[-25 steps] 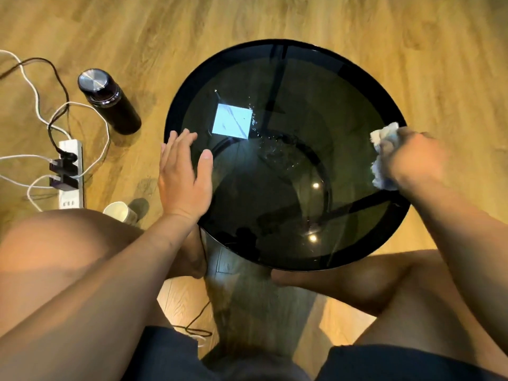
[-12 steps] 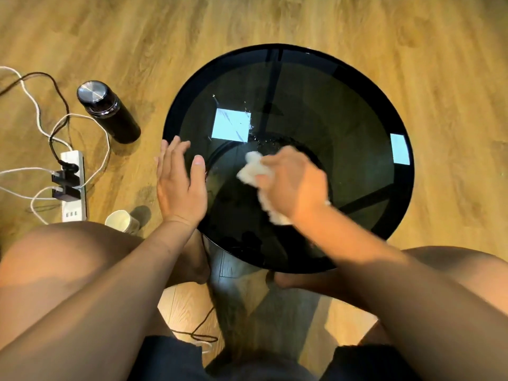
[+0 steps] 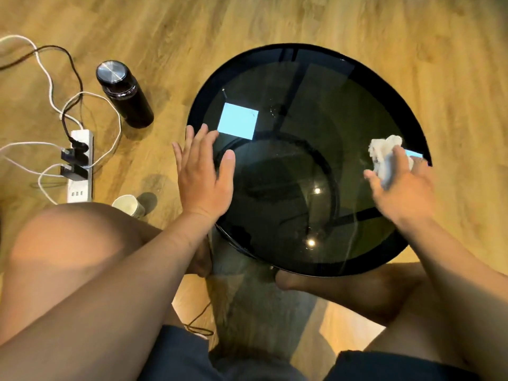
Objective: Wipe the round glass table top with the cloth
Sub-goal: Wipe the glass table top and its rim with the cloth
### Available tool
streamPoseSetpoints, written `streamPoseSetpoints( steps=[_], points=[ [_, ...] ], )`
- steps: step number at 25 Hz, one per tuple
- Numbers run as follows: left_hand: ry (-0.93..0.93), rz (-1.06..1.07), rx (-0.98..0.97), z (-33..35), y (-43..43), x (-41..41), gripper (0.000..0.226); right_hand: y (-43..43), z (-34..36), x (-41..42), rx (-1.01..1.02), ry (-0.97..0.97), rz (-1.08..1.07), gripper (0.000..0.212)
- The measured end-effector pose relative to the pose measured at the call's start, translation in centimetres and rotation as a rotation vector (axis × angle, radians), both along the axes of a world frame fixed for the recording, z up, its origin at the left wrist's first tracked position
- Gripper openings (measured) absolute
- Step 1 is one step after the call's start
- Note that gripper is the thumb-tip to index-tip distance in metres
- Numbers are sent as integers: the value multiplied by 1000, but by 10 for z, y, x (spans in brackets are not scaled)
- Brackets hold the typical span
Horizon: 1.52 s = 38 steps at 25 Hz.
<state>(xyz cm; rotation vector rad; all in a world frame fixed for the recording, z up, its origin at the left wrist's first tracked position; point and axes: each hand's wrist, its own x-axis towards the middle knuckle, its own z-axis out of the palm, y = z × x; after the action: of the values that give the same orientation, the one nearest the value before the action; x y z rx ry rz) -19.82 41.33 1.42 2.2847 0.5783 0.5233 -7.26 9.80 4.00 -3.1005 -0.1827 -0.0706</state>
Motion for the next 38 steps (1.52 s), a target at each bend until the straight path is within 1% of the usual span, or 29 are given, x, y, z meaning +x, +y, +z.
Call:
streamPoseSetpoints(
  steps=[2,4,6,7,9,10,11,12,13,14,16,18,21,23,25,26,28,31,33,34,35,36,38],
  points=[
    [-4,-21,42,-2,2,0,50,-3,7,10,40,28,-35,56],
    [-12,-41,70,-4,2,1,50,23,16,1,71,-17,-35,46],
    [-31,-60,74,-3,2,0,53,79,17,-38,98,-42,123,43],
    [-46,-66,65,-1,1,-1,55,114,16,-63,151,-23,226,45],
    [-82,-52,-25,1,2,-2,58,180,12,-108,229,9,412,44],
    [-96,-28,-99,2,2,-3,60,203,12,-122,230,16,478,40],
    [-104,-9,-157,3,3,-3,61,215,12,-126,211,26,530,37],
    [-100,-7,-168,3,3,-4,61,212,13,-122,175,32,590,36],
    [-91,-22,-125,3,2,-4,59,198,15,-112,141,21,628,36],
    [-78,-48,-52,2,2,-4,57,175,16,-100,134,8,621,38],
    [-38,-104,65,2,0,-3,54,117,17,-67,114,-27,473,39],
    [-10,-129,118,3,0,-3,56,55,13,-28,-21,-66,288,40],
    [5,-142,107,1,-1,-2,58,-17,18,22,-49,26,-10,45],
    [-5,-124,75,-1,1,-1,60,-23,20,33,-31,51,-100,44],
    [-16,-106,52,-2,3,-1,60,10,24,15,-15,26,-71,40],
    [-19,-101,40,-1,3,-1,60,34,24,-3,-1,-3,-12,38],
    [-21,-102,8,2,0,-2,60,91,22,-54,37,-13,186,35],
    [-42,-139,-134,10,7,-6,57,175,23,-129,74,30,573,31],
    [-51,-157,-167,14,15,-6,53,186,22,-143,80,79,726,36],
    [-44,-163,-147,16,17,-8,51,173,23,-134,90,79,738,39],
    [-33,-172,-118,17,17,-10,50,152,24,-116,93,71,683,39],
    [-14,-192,-83,17,14,-11,49,125,25,-96,83,76,582,37],
    [39,-232,18,14,6,-12,49,57,24,-38,0,36,283,29]
  ],
)
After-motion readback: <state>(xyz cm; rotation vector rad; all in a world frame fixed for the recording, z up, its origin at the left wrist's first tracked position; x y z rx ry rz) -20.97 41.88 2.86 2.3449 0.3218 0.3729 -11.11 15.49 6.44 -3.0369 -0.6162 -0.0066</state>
